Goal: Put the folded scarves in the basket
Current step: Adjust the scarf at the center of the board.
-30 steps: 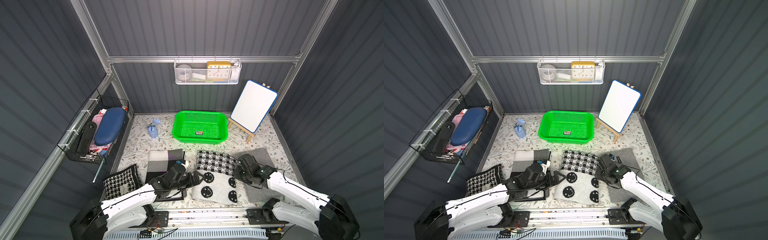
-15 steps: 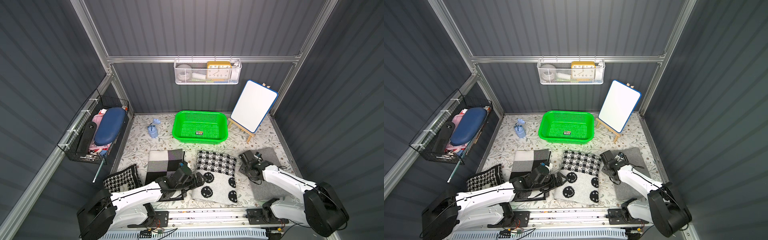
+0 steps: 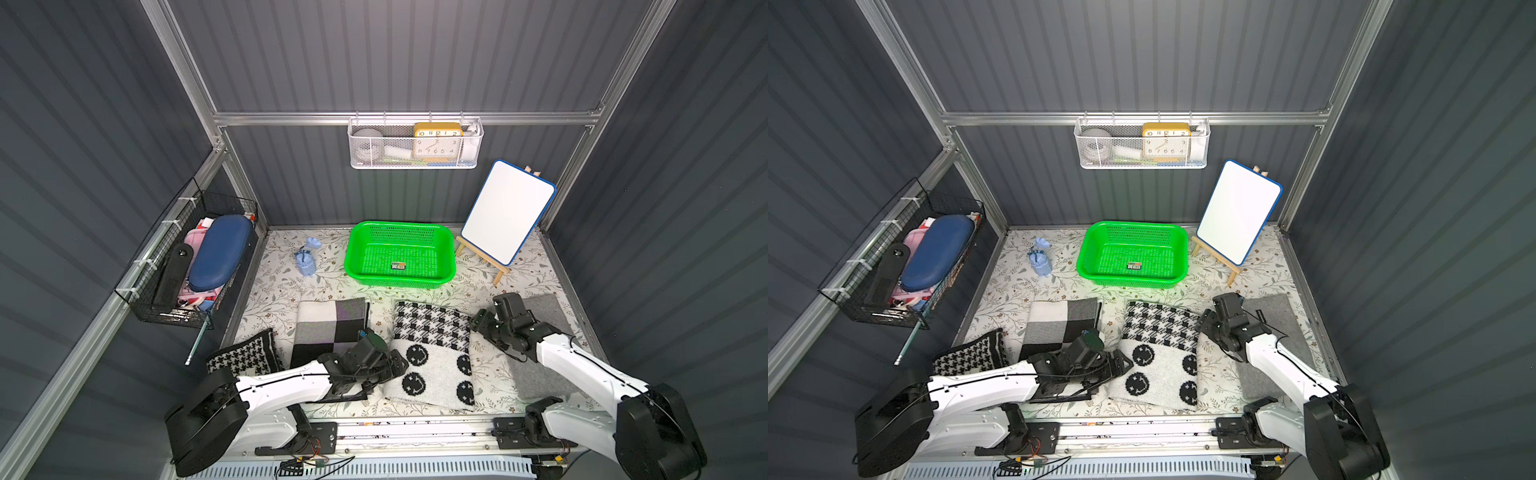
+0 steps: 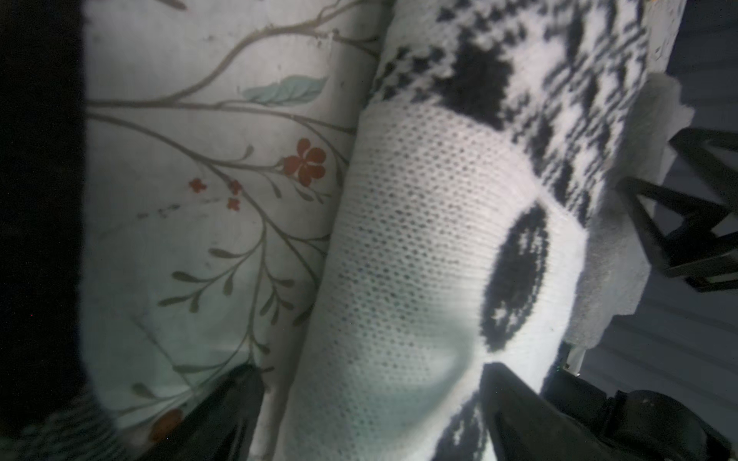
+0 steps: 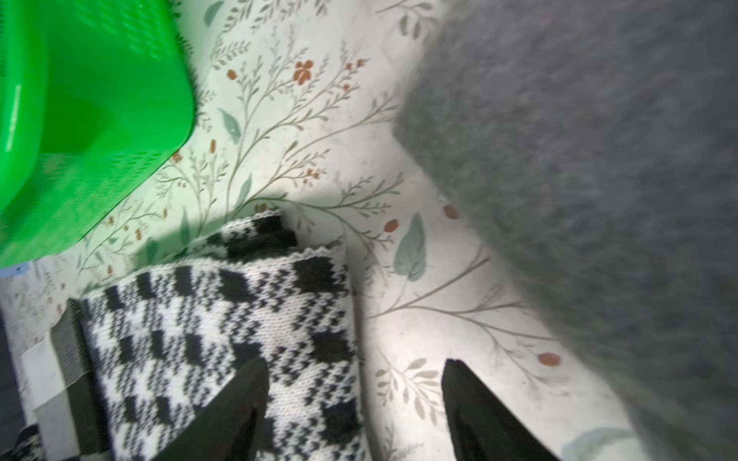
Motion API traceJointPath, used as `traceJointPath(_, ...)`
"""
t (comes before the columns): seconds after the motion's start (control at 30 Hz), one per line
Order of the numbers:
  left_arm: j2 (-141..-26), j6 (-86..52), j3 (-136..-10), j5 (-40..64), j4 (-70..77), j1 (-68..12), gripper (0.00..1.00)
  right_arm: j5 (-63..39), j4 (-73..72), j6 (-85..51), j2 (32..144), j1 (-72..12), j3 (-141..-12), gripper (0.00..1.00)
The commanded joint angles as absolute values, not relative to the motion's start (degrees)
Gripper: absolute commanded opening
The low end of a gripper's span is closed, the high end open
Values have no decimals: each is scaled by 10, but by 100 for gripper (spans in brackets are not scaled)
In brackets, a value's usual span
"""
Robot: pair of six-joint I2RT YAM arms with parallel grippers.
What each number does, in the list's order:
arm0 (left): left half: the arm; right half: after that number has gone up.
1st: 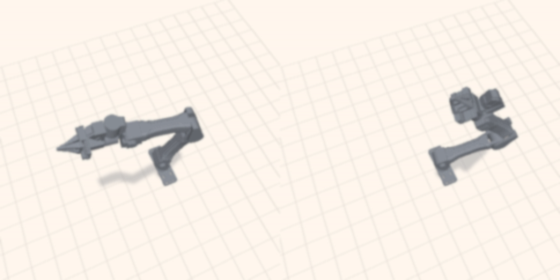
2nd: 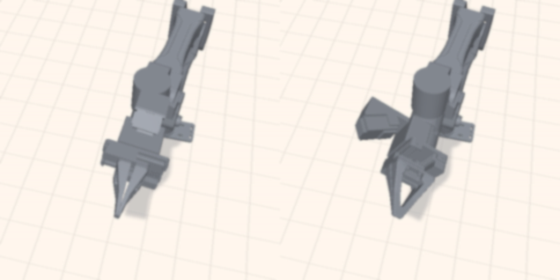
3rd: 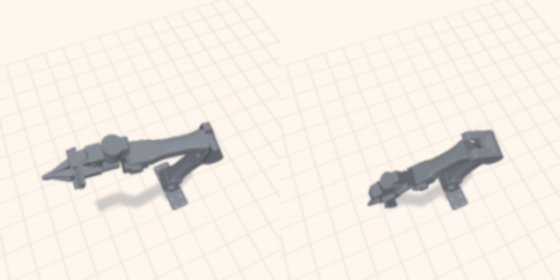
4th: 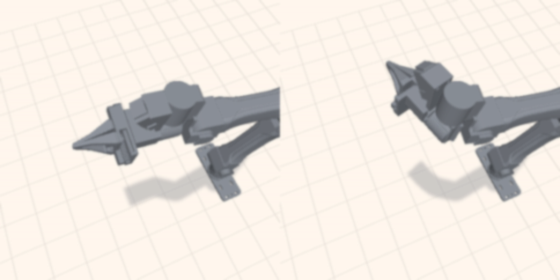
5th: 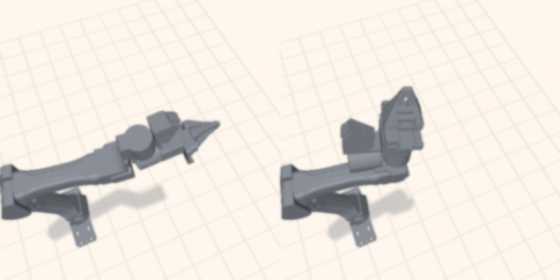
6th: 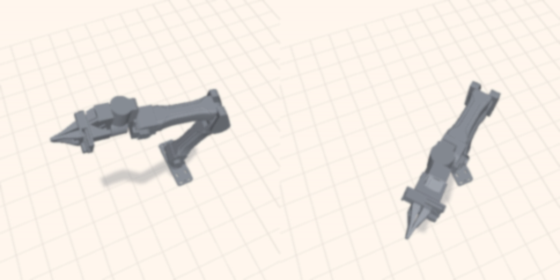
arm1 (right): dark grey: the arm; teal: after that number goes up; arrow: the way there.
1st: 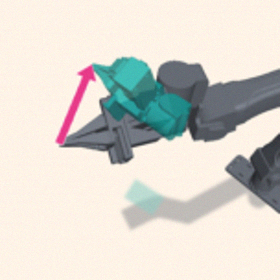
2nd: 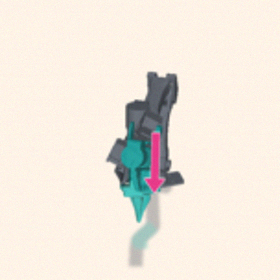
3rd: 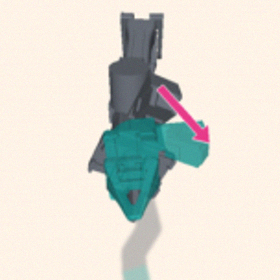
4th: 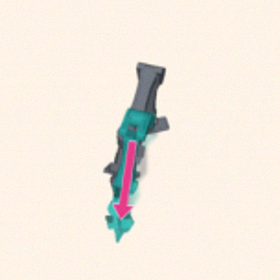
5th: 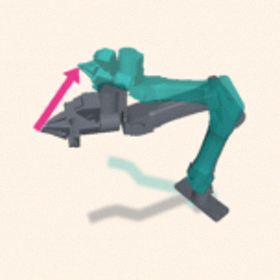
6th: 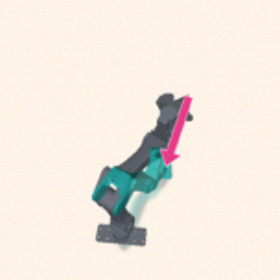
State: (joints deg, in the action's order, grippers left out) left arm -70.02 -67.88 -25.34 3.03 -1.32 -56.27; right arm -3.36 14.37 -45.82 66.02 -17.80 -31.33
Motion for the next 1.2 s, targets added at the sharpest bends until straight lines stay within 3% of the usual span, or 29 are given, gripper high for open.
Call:
traceJointPath(0.0,-723,-666,-258,43,-6,-564,81,-94,107,-435,699,-196,-337,76)
traceJointPath(0.17,-757,-659,-273,46,-3,-565,58,-74,152,-425,781,-221,-387,76)
traceJointPath(0.3,-769,-673,-277,28,-4,-564,34,-64,147,-432,800,-228,-381,71)
traceJointPath(0.33,-770,-676,-275,34,-3,-564,28,-62,149,-435,803,-229,-379,66)
traceJointPath(0.47,-780,-658,-281,6,2,-563,21,-63,149,-444,791,-236,-356,21)
traceJointPath(0.53,-795,-634,-301,-4,-3,-556,20,-59,154,-453,768,-241,-338,6)
traceJointPath(0.6,-814,-606,-325,-5,-21,-534,20,-54,163,-466,732,-249,-313,1)
traceJointPath(0.7,-841,-544,-348,36,-3,-461,22,-33,191,-502,649,-268,-269,1)
traceJointPath(0.73,-847,-517,-358,50,10,-443,29,-26,200,-520,617,-278,-252,1)
traceJointPath(0.77,-854,-497,-372,50,14,-435,42,-21,204,-538,585,-291,-234,2)
traceJointPath(0.83,-873,-450,-429,37,-9,-431,90,-19,226,-562,526,-309,-212,13)
traceJointPath(0.87,-884,-434,-463,28,-36,-430,99,-14,244,-572,492,-316,-206,23)
traceJointPath(0.97,-883,-423,-511,2,-83,-431,99,12,318,-574,406,-324,-211,57)
traceJointPath(1.03,-852,-434,-498,-9,-89,-430,99,40,357,-562,362,-325,-227,67)
traceJointPath(1.17,-762,-492,-439,-10,-117,-430,99,105,393,-518,325,-323,-271,74)
